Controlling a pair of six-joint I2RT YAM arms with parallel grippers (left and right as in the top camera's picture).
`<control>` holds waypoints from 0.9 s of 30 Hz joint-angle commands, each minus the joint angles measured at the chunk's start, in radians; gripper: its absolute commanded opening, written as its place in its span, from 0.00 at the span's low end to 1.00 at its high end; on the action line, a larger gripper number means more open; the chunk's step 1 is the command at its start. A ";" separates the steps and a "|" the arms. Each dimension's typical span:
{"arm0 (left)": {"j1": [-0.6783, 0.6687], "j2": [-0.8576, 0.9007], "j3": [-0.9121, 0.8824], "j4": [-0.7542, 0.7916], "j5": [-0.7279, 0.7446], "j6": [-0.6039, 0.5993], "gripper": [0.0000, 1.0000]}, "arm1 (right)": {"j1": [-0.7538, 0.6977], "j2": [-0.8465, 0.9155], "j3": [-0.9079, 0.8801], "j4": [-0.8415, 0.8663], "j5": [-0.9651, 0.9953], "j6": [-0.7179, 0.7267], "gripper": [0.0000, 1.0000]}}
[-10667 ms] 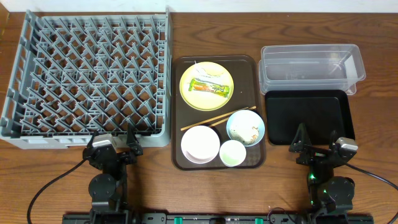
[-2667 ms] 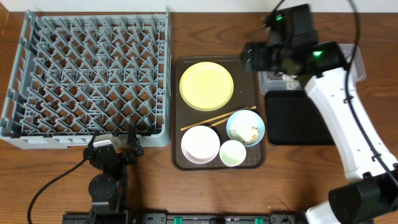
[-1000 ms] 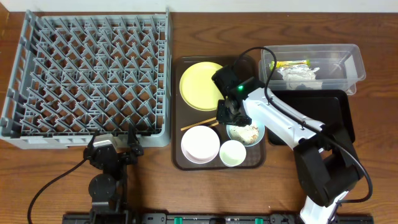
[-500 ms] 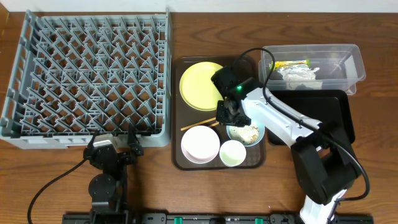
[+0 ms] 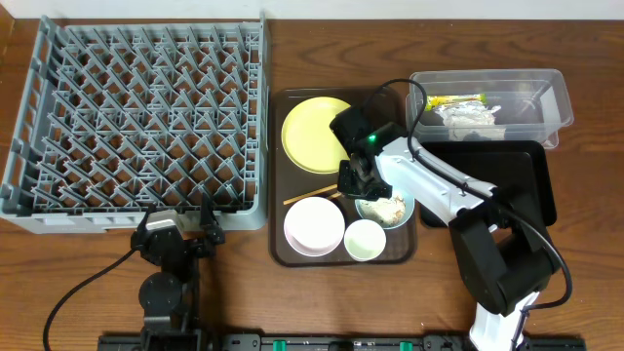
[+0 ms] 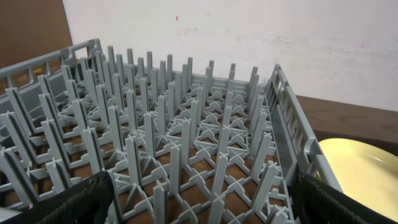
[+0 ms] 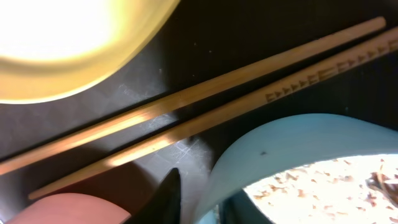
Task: Sort waste into correct bins and load items into the dishwasher
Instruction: 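Move the right gripper to the light-blue bowl and grasp its rim, then lift the light-blue bowl and carry it over the black tray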
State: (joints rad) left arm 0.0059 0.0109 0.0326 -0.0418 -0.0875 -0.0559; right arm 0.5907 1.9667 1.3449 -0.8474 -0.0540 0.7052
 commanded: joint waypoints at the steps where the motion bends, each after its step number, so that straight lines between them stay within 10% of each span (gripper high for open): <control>1: 0.006 -0.006 -0.029 -0.023 -0.005 -0.005 0.92 | 0.012 0.009 -0.006 0.003 0.000 0.000 0.08; 27: 0.006 -0.006 -0.029 -0.023 -0.005 -0.005 0.92 | -0.003 -0.042 0.237 -0.268 -0.034 -0.253 0.01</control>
State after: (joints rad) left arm 0.0059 0.0109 0.0326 -0.0418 -0.0879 -0.0555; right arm 0.5915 1.9625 1.5387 -1.0946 -0.0807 0.4957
